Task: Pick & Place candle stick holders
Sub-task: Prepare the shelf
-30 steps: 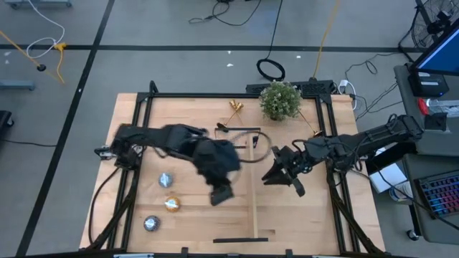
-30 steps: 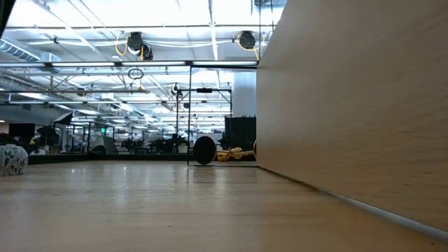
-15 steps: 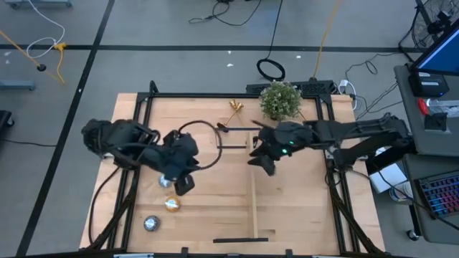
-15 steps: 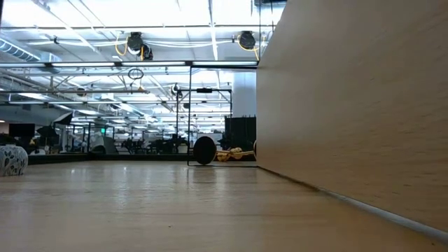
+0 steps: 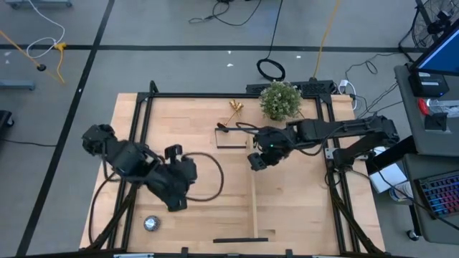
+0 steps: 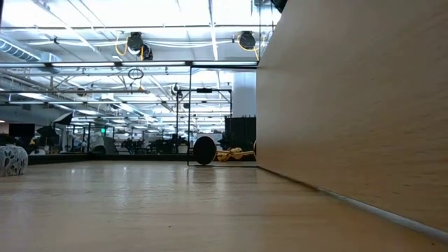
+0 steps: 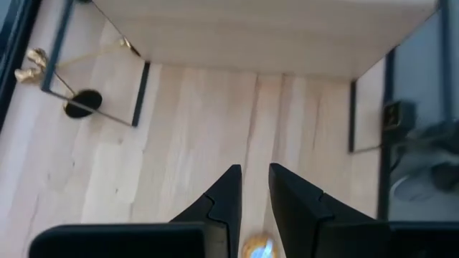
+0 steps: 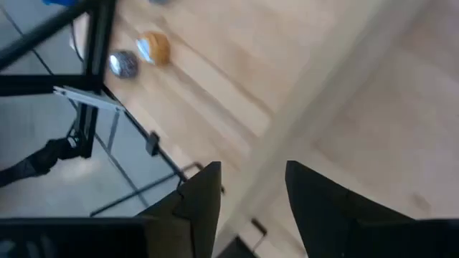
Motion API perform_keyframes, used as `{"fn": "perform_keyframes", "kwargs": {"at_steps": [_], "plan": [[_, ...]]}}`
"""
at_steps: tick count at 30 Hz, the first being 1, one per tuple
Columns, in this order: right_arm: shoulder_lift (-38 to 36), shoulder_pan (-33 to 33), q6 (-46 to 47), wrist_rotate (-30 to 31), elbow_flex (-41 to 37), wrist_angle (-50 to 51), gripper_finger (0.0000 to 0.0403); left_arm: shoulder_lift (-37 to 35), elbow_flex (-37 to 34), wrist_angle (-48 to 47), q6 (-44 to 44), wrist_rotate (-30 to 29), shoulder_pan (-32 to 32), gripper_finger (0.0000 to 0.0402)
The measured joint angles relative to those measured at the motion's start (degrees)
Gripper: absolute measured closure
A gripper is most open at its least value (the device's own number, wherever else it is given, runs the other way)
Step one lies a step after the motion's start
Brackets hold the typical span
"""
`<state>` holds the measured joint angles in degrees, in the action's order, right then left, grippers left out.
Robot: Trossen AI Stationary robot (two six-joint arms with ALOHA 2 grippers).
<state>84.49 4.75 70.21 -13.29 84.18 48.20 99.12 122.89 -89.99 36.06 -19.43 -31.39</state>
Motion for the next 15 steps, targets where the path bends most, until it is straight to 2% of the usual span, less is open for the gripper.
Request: {"fn": "perform_keyframes", "kwargs": {"at_steps": [7, 15], "plan": [[0.1, -0.1, 4.3, -0.7, 0.0, -0.1, 0.0229, 0.1, -8.0, 0.8, 4.2, -0.2, -0.5, 0.0323], [3.2, 0.2, 7.7, -3.6, 0.0, -0.6, 0.0218, -1.4, -9.4, 4.7, 5.7, -6.3, -1.0, 0.0323]]}}
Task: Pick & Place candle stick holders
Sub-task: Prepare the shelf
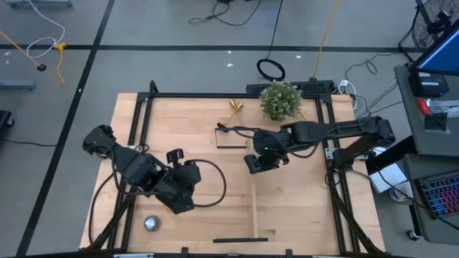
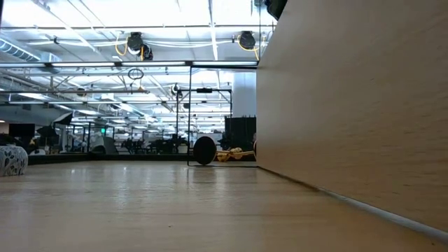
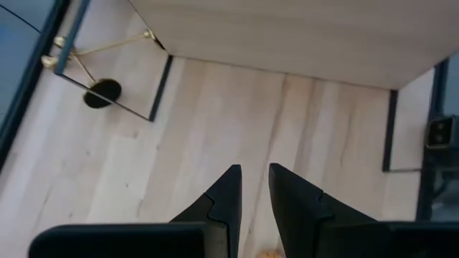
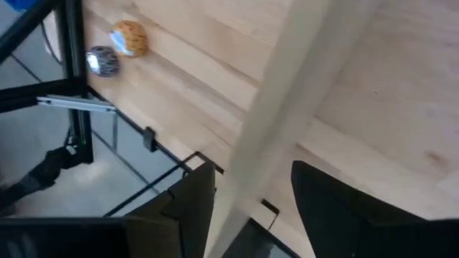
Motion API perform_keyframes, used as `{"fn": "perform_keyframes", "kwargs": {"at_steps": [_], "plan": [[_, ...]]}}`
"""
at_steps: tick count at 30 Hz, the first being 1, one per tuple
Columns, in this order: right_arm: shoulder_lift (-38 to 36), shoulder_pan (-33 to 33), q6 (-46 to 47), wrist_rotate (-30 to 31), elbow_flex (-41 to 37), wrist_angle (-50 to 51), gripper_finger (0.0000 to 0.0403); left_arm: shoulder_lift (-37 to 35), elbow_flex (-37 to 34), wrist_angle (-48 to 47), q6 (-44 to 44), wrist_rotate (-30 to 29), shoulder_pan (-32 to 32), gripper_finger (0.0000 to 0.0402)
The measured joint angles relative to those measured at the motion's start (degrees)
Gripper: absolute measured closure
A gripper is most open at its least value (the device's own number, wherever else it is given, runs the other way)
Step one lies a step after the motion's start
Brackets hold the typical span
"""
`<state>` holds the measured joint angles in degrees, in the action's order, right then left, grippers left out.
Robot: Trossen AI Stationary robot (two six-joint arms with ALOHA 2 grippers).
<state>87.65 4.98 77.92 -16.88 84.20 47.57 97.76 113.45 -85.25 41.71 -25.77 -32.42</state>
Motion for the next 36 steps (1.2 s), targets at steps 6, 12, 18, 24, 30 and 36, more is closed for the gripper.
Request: {"fn": "perform_keyframes", "kwargs": {"at_steps": [6, 12, 18, 24, 30, 36], "plan": [[1.7, 0.4, 0.5, -1.4, 0.0, -1.6, 0.0218, 0.0, 0.0, 0.2, 2.2, -2.7, -0.6, 0.0323], [1.7, 0.3, -1.2, -0.8, 0.0, -2.0, 0.0218, 0.0, 0.0, 0.2, 3.0, -3.0, -1.2, 0.0323], [1.7, 0.3, -2.2, 1.1, 0.0, -2.5, 0.0218, 0.0, 0.0, -0.1, 3.3, -2.7, -1.2, 0.0323], [1.7, 0.3, -2.5, 3.5, 0.0, -2.4, 0.0218, 0.0, 0.0, -0.1, 3.6, -2.8, -1.1, 0.0323], [1.7, 0.3, -2.8, 3.6, 0.0, -2.3, 0.0218, 0.0, 0.0, -0.2, 3.2, -2.7, -1.2, 0.0323], [1.7, 0.3, -2.7, 4.9, -1.0, -1.5, 0.0218, 0.0, 0.0, -0.3, 2.7, -1.9, -1.1, 0.0323]]}}
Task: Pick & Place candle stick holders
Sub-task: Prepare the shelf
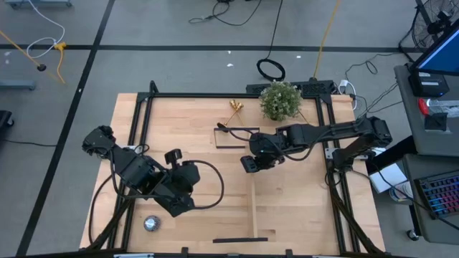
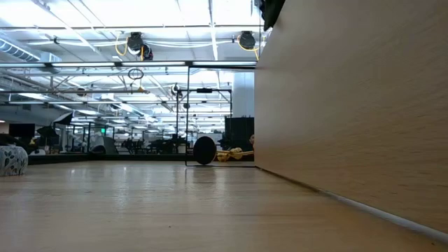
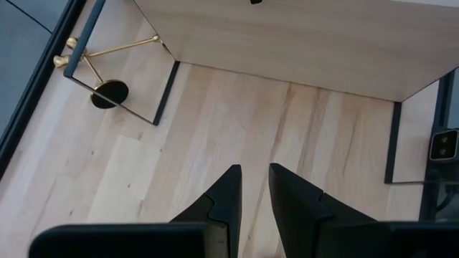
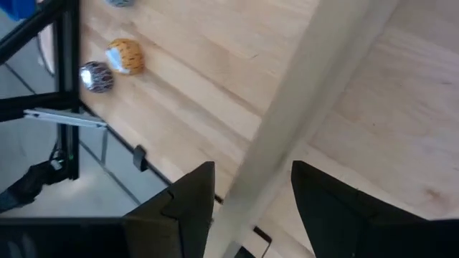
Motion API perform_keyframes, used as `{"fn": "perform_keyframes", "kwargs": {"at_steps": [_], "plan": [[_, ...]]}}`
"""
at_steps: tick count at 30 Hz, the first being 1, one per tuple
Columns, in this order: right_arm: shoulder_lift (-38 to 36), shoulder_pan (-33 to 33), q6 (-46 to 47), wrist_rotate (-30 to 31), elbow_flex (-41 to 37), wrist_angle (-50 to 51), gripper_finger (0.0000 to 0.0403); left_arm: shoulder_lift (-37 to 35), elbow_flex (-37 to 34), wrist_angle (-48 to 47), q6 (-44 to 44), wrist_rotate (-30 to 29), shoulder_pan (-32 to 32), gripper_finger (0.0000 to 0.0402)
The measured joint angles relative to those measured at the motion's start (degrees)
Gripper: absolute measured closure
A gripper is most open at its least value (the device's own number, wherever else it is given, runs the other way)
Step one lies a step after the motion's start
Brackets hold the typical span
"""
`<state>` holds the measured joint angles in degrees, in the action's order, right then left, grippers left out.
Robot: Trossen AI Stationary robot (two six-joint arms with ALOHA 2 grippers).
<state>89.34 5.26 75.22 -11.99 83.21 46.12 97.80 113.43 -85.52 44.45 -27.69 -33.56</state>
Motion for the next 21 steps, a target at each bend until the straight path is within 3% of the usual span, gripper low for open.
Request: {"fn": "perform_keyframes", "kwargs": {"at_steps": [13, 21], "plan": [[-0.1, 0.4, 2.8, 0.5, -4.7, -2.6, 0.0219, 0.0, 0.0, -1.7, -0.2, 0.9, 0.0, 0.0323], [-0.2, 0.5, 2.9, 0.1, -4.7, -4.8, 0.0279, 0.0, 0.0, -1.7, -0.4, 0.8, 0.0, 0.0323]]}}
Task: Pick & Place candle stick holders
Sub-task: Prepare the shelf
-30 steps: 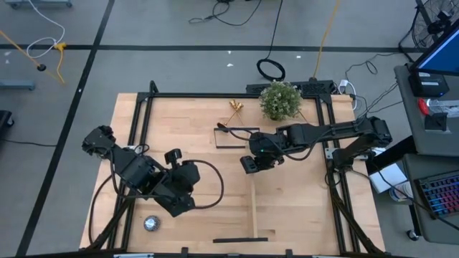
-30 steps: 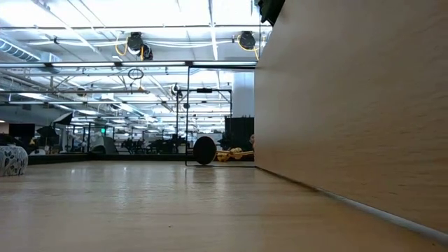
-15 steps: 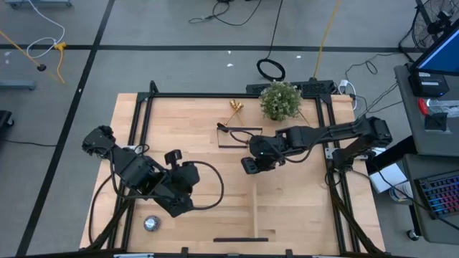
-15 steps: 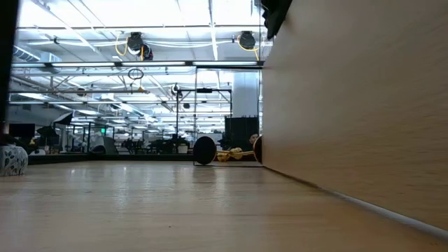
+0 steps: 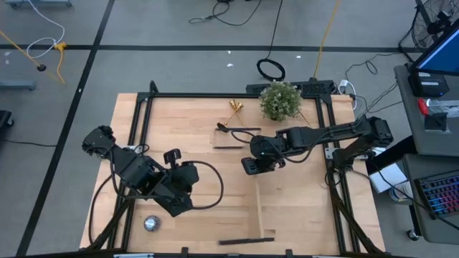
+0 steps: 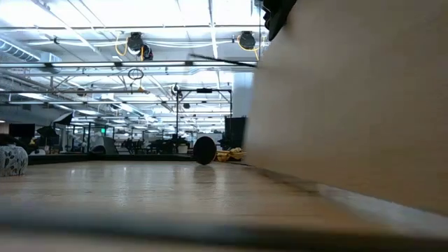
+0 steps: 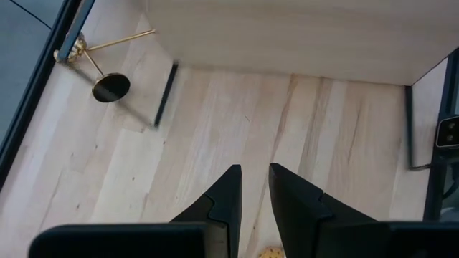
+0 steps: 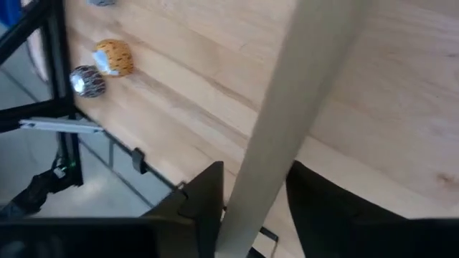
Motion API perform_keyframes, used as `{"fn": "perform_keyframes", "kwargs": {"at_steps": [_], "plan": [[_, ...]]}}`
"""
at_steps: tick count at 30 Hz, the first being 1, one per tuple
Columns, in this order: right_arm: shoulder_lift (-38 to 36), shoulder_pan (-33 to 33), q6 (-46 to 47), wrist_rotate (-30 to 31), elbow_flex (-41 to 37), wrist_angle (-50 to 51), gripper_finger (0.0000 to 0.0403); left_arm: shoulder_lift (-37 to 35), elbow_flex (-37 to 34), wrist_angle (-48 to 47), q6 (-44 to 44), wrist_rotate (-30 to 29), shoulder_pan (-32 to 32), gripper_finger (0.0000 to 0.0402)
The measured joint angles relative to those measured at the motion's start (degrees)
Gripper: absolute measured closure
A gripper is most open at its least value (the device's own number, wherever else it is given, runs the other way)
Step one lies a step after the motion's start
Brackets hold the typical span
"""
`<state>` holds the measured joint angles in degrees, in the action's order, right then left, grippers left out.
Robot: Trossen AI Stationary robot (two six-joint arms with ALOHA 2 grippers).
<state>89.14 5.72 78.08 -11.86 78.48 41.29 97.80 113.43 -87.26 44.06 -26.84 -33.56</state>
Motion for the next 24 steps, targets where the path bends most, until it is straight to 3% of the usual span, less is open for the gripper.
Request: {"fn": "perform_keyframes", "kwargs": {"at_steps": [10, 24], "plan": [[0.4, 0.0, -2.9, -0.1, -0.3, -1.3, 0.0363, 0.0, 0.0, 0.0, -0.1, -0.6, 0.0, 0.0323], [-0.6, 0.4, -4.4, 0.2, -0.3, -9.0, 0.0363, 0.0, 0.0, 0.1, 2.3, -1.7, 0.0, 0.0323]]}}
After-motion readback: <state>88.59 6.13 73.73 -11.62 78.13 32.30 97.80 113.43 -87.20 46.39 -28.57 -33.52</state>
